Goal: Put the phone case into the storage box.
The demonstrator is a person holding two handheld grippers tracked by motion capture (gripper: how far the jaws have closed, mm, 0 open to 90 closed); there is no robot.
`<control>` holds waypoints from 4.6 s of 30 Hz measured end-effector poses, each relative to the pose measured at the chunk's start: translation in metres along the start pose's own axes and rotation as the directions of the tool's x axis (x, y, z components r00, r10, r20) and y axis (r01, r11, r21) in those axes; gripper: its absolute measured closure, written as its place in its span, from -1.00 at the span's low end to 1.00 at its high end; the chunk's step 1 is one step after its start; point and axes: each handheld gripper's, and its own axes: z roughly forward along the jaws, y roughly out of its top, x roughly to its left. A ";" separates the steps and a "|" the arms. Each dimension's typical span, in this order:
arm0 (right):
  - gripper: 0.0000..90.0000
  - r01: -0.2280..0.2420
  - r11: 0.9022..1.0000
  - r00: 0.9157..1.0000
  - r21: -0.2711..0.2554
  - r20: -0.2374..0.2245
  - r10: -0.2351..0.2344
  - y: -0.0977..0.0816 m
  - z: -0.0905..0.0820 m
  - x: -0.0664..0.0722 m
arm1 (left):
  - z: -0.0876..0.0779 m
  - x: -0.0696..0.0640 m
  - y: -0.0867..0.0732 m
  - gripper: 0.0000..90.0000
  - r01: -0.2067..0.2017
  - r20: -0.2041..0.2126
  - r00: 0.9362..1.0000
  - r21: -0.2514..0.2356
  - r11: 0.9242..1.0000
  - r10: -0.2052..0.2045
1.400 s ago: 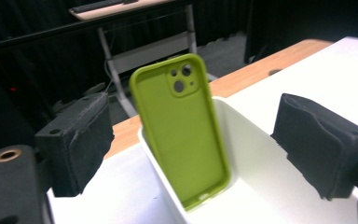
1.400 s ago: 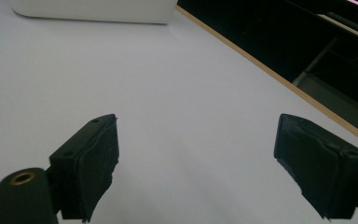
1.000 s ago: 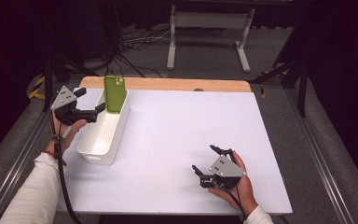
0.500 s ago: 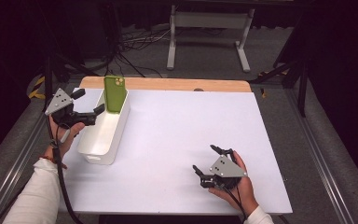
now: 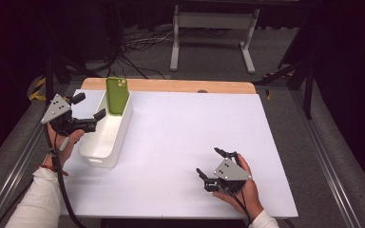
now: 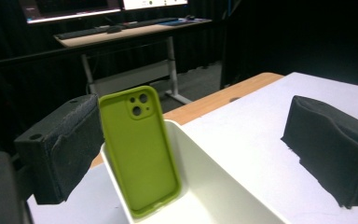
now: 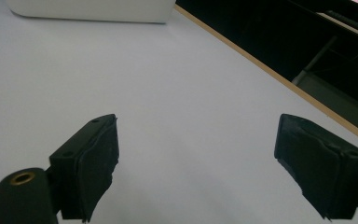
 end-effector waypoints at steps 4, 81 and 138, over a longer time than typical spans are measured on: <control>-0.67 0.001 1.000 1.000 -0.006 -0.002 -0.001 0.000 0.000 0.001 | -0.005 -0.003 0.001 -0.88 0.004 0.009 1.000 -0.011 1.000 -0.004; -0.69 -0.014 0.998 1.000 -0.056 0.016 0.015 0.004 -0.016 -0.006 | -0.025 -0.112 -0.011 -0.90 -0.112 0.136 0.983 -0.075 0.991 0.122; -0.71 -0.004 0.999 1.000 -0.053 -0.004 0.004 0.000 -0.025 -0.001 | -0.032 -0.152 -0.060 -0.88 -0.148 0.198 0.969 -0.004 0.989 0.146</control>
